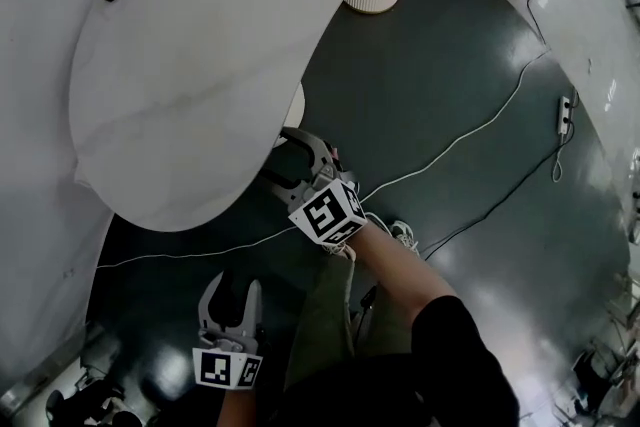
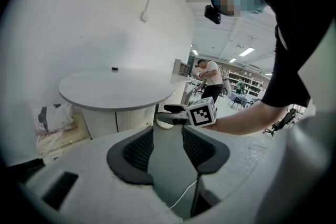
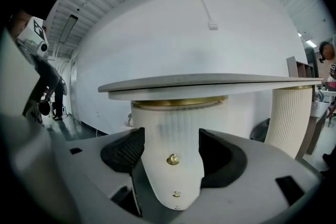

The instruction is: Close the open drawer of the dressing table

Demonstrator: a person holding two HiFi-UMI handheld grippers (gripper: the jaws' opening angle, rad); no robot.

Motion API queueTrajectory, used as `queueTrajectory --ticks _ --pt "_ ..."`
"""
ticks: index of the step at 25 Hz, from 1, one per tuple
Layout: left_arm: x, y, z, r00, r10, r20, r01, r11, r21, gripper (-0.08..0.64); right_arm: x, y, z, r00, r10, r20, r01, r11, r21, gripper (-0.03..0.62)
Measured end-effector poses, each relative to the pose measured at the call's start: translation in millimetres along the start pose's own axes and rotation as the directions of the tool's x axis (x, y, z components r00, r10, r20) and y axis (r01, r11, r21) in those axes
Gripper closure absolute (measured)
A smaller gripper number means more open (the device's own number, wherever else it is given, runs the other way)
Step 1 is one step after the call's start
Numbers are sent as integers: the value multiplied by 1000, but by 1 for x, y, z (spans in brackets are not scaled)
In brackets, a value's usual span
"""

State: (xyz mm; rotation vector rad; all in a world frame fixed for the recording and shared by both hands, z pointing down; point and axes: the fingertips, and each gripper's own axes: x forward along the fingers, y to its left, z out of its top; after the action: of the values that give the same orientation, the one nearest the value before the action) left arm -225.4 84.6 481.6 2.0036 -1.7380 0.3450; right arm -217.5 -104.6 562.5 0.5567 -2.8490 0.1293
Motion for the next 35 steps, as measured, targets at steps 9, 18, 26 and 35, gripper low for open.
queueTrajectory --ticks 9,18,26,35 --pt "-3 -47 23 995 34 90 -31 999 -37 374 -75 8 18 998 27 -56 -28 999 -16 293" --pt "-19 -88 60 984 96 152 -95 995 -14 374 -155 9 61 998 28 -55 -29 999 -21 355" --pt "-47 -127 81 970 157 185 -163 987 15 374 -232 13 96 999 10 -53 -10 1000 -4 453" --pt "-73 -161 101 949 206 238 -219 975 27 395 -291 24 136 999 35 -37 -37 998 -44 524"
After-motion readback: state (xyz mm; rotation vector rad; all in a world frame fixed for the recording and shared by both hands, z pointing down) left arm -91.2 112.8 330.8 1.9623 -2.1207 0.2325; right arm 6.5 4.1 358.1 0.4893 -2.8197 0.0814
